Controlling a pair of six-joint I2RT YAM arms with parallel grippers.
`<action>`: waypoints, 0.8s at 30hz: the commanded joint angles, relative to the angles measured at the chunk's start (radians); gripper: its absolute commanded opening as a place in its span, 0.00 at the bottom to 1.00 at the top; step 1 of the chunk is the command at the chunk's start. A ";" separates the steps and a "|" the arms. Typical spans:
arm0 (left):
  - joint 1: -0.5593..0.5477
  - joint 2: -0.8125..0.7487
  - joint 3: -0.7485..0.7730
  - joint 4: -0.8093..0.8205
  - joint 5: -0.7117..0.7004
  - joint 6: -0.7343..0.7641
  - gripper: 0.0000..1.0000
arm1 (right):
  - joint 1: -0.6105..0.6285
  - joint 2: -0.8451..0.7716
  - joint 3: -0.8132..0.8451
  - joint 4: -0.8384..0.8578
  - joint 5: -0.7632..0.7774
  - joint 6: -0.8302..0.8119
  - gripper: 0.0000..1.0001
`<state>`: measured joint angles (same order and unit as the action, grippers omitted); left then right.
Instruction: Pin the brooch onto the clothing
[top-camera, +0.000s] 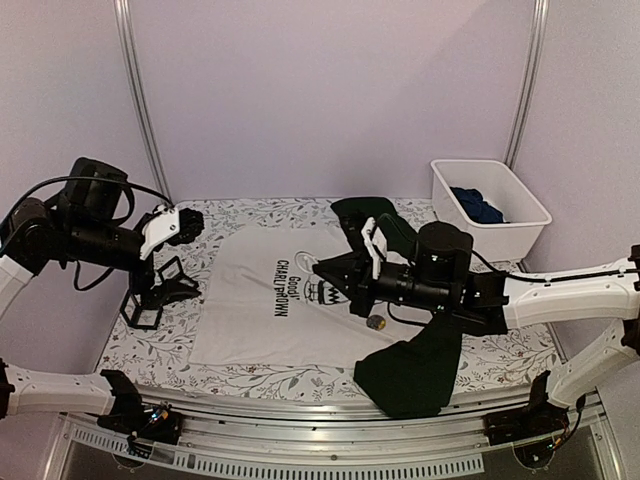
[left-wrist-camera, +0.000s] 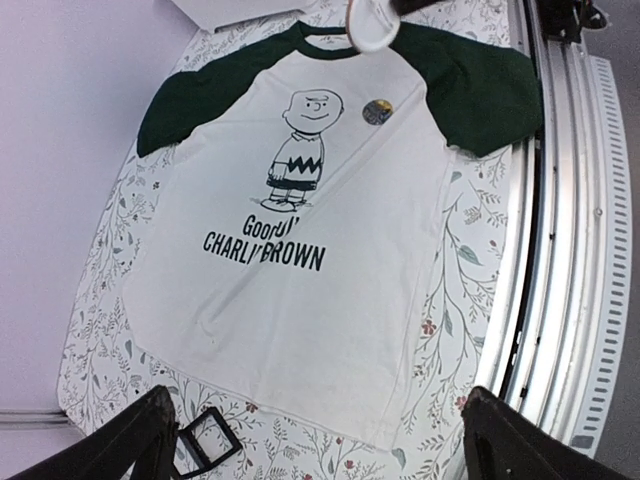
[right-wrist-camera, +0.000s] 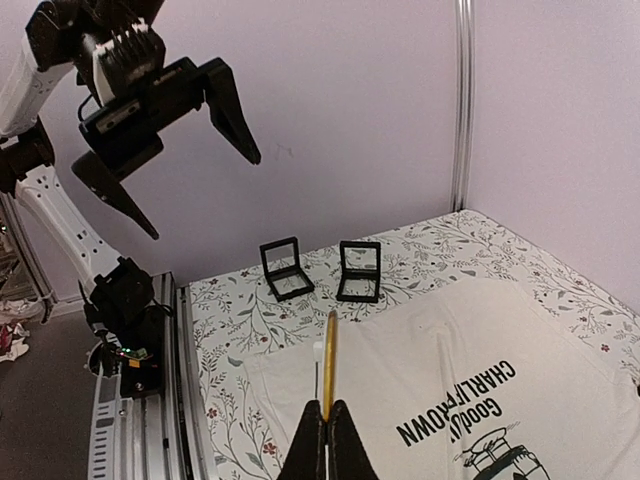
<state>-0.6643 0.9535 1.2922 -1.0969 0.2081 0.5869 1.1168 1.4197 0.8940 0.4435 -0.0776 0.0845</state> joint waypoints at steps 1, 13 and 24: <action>0.010 -0.043 -0.057 -0.107 0.052 0.125 1.00 | -0.042 -0.093 -0.067 0.121 -0.174 0.085 0.00; -0.162 0.252 -0.224 0.919 0.355 -0.352 0.99 | -0.266 -0.227 -0.139 0.054 -0.509 0.092 0.00; -0.154 0.633 -0.416 1.938 0.349 -0.773 0.99 | -0.459 -0.144 -0.234 0.225 -0.708 0.187 0.00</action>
<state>-0.8013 1.5093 0.9192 0.4255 0.6037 -0.0879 0.7090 1.2190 0.6880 0.5755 -0.6636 0.2073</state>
